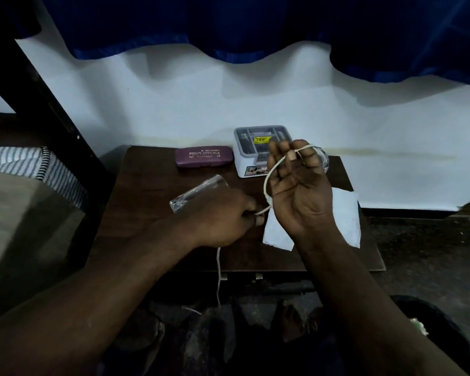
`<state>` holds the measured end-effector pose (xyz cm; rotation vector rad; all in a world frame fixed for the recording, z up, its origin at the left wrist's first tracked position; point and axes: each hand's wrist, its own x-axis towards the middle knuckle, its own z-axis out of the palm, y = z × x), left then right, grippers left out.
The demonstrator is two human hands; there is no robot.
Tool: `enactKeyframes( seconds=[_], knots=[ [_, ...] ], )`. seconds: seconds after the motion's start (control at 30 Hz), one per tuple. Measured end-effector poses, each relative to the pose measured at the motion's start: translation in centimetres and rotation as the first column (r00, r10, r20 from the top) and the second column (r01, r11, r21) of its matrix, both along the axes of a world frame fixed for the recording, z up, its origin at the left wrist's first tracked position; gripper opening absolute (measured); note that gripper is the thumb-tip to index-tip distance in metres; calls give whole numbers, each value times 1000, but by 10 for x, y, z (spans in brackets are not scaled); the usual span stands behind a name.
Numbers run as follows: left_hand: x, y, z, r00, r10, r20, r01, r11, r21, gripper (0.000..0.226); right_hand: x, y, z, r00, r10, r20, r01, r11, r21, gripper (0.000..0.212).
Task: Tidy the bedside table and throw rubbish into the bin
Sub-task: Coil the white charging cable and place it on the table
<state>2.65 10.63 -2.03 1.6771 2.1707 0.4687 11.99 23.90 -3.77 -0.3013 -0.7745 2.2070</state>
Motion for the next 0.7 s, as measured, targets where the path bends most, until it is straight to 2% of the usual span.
enactKeyframes(
  seconds=[0.1,0.2,0.27,0.37,0.5,0.7],
  knots=[
    [3,2,-2,999,-17,30,18,999,-40,44,6,6,2,996,34,-82,-49,982,-185,27],
    [5,4,-2,1000,-19,-13,18,999,-37,28,13,16,4,982,35,-187,-103,924,-369,21],
    [2,3,0,997,-17,-81,13,998,-55,27,15,19,5,984,62,-167,-121,922,-369,14],
    [-5,1,-3,988,-2,-157,-14,995,-100,29,17,22,6,976,125,-176,-183,913,-365,15],
    [-8,2,-2,996,12,-84,-26,987,-158,27,19,24,7,975,139,-175,-194,916,-351,18],
    [8,6,4,995,-101,-9,98,981,-167,20,18,24,3,978,37,-205,-107,934,-340,16]
  ],
)
